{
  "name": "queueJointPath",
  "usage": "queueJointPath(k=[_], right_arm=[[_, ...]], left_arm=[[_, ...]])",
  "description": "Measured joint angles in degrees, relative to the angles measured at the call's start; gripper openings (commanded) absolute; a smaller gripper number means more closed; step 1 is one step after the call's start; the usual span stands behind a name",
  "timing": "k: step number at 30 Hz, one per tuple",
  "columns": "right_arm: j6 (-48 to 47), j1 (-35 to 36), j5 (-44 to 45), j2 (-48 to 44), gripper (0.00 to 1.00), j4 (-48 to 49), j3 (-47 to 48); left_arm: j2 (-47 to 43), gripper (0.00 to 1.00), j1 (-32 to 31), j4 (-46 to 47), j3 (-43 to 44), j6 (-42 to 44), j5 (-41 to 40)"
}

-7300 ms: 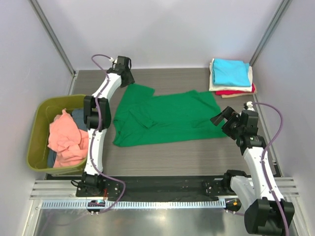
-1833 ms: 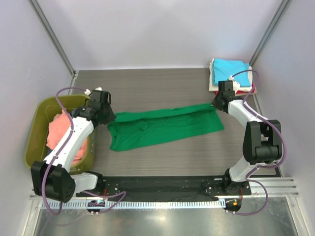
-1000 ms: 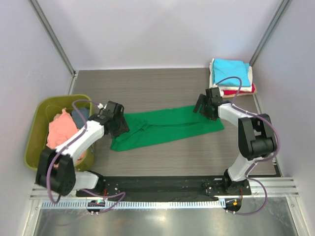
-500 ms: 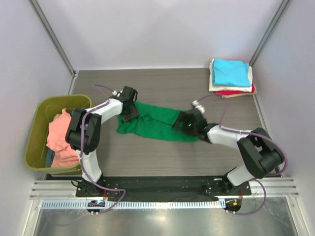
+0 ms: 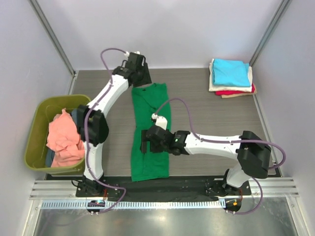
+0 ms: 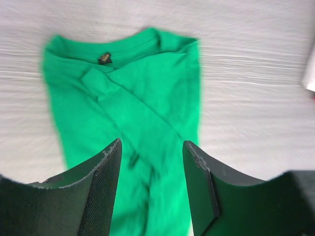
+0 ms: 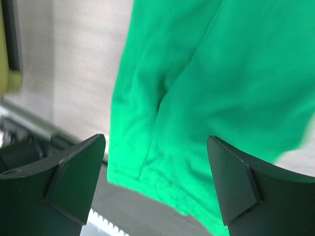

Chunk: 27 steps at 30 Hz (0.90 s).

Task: Fold and stack the t-shirts
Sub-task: Fold the tshirt

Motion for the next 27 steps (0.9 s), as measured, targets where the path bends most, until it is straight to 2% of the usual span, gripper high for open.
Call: queueJointPath(k=[4, 7, 12, 15, 18, 21, 27], right_arm=[[-4.42, -1.97, 6.10, -0.48, 0.93, -5.53, 6.14], [-8.00, -6.27, 7.02, 0.35, 0.93, -7.23, 9.73], [-15.61, -16.17, 7.02, 8.66, 0.92, -8.90, 19.37], [-19.50, -19.54, 6.73, 15.34, 0.93, -9.57, 26.27], [-22.56, -21.38, 5.22, 21.84, 0.93, -10.12, 33.53], [-24.85, -23.06, 3.21, 28.94, 0.92, -10.69, 41.46], [-26.64, -25.81, -1.49, 41.92, 0.92, -11.82, 53.24]], left_arm=[[-12.13, 0.57, -0.37, -7.10, 0.17, 2.34, -3.21], [-24.33, 0.58, -0.28, -10.71, -4.44, 3.65, -6.03], [-46.56, 0.60, -0.17, -14.23, -20.13, 5.51, -10.12], [-55.08, 0.61, -0.17, -15.67, -30.62, 6.75, -13.22], [-59.54, 0.61, -0.17, -15.19, -40.33, 7.50, -16.15], [-58.97, 0.59, -0.13, -15.06, -46.36, 8.17, -17.92], [-54.97, 0.57, -0.13, -14.80, -47.56, 9.40, -19.58]])
